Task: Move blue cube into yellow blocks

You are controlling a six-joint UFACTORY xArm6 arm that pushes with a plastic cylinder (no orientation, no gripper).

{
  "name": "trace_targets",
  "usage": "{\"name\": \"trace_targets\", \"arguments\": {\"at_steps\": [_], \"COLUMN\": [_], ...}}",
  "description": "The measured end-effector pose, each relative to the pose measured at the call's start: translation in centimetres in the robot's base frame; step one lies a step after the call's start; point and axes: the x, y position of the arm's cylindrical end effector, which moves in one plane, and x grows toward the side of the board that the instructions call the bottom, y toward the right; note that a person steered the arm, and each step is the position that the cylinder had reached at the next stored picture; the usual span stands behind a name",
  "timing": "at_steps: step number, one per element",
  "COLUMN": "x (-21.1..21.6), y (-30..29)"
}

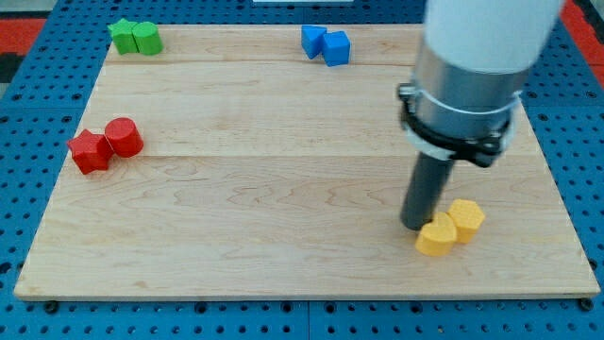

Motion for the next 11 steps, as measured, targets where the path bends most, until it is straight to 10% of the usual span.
{"name": "trace_targets", "arguments": {"at_steps": [6, 11], "x": [-22.8, -29.0], "y": [5.6, 2.3]}}
